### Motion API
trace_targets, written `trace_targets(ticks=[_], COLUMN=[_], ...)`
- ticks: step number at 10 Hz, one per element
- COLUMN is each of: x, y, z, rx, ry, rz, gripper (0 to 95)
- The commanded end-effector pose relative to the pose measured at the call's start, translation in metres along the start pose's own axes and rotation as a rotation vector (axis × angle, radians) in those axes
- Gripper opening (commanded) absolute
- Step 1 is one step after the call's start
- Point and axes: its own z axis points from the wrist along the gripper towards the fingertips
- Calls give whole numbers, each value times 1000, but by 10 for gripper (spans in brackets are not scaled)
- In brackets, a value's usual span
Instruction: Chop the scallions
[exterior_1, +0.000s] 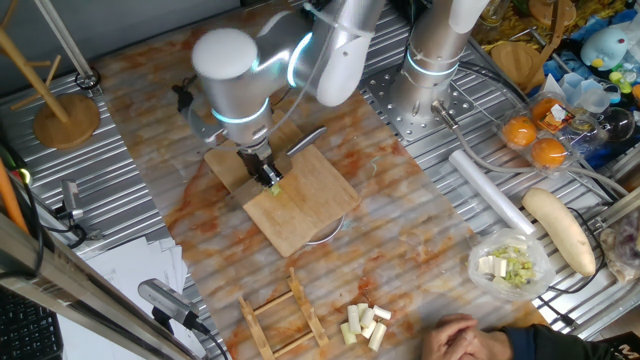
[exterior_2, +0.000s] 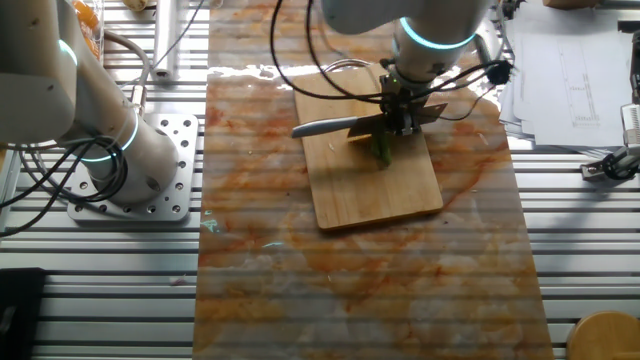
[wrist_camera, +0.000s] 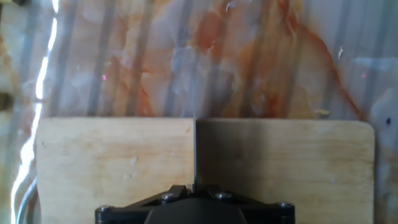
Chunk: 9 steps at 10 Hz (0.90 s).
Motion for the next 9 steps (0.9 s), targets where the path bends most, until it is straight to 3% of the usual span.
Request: trace_targets(ticks=[1,3,4,6,9], x=[-6,-5,-4,1,4], y=[3,4,1,-2,-3], z=[30,24,4,-17,-20], rx=[13,10,3,-20,-11], ry=[14,25,50,81,89], rz=[-6,-12,-25,-27,-27], gripper=[0,0,0,0,0])
